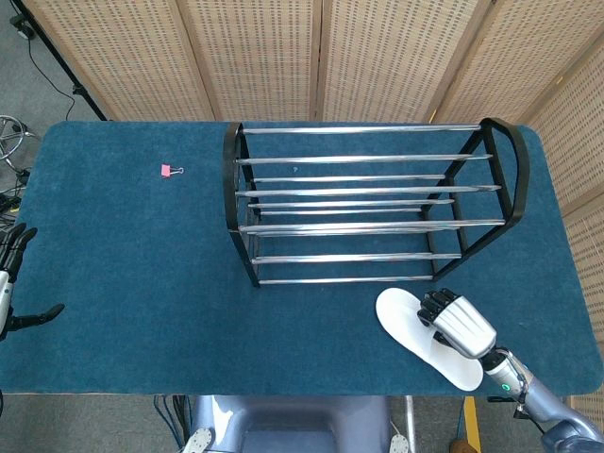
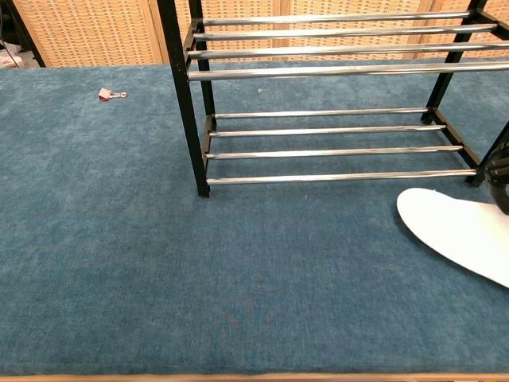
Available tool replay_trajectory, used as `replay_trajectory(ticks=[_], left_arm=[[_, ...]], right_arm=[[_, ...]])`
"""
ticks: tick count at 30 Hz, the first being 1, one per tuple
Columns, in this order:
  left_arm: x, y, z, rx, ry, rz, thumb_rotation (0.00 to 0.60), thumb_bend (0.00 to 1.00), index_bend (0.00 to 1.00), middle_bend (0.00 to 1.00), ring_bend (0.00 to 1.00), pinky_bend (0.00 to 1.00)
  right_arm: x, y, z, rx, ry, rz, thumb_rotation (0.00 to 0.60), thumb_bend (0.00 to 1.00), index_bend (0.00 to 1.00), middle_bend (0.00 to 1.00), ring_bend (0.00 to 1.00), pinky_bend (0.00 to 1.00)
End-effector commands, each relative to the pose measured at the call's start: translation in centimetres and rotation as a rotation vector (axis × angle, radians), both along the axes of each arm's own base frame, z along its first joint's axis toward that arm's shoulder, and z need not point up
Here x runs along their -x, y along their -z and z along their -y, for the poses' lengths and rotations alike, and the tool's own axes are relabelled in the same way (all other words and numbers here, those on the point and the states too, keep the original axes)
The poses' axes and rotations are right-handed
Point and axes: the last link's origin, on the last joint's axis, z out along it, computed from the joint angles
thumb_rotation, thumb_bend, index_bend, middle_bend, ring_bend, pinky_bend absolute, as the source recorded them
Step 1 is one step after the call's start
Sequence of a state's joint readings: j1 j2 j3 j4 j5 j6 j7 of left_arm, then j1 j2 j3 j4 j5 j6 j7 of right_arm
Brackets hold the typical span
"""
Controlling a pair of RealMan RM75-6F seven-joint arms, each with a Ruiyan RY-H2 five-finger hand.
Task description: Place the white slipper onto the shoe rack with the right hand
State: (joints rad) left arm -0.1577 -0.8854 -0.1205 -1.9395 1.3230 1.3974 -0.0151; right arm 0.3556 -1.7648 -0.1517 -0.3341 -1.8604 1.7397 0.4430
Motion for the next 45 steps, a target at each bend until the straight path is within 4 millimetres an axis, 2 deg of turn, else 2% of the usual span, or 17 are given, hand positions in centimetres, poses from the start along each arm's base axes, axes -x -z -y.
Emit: replay_trajectory(ticks=[1, 10, 18, 30, 45], left_arm=[[0.0, 0.0, 0.0, 0.000, 0.000, 0.000, 0.600, 0.08, 0.00, 0.00, 0.00, 0.00], [0.0, 0.0, 0.0, -0.001, -0.001, 0.001, 0.600, 0.08, 0.00, 0.00, 0.00, 0.00], [0.0, 0.0, 0.0, 0.001, -0.002, 0.002, 0.600, 0.08, 0.00, 0.00, 0.00, 0.00], [0.0, -0.1, 0.0, 0.002, -0.002, 0.004, 0.600, 0.08, 0.00, 0.00, 0.00, 0.00], [0.1, -0.1, 0.0, 0.008, -0.001, 0.006, 0.600, 0.08, 0.00, 0.00, 0.00, 0.00]], right_arm=[[-0.4, -0.1, 0.1, 0.008, -0.022, 0.010, 0.600, 0.42, 0.63, 0.56, 0.40, 0.48], [-2.0, 0.0, 0.6, 0.034, -0.072, 0.074, 0.600, 0.42, 0.63, 0.56, 0.40, 0.49], [-3.0, 0.0, 1.9, 0.050, -0.064, 0.088, 0.600, 0.43, 0.63, 0.56, 0.41, 0.50], [-4.8, 1.6, 3.6, 0.049, 0.008, 0.108, 0.600, 0.43, 0.63, 0.57, 0.41, 0.51], [-8.2, 3.1, 5.9, 0.067, 0.098, 0.130, 0.600, 0.43, 0.63, 0.57, 0.41, 0.53]])
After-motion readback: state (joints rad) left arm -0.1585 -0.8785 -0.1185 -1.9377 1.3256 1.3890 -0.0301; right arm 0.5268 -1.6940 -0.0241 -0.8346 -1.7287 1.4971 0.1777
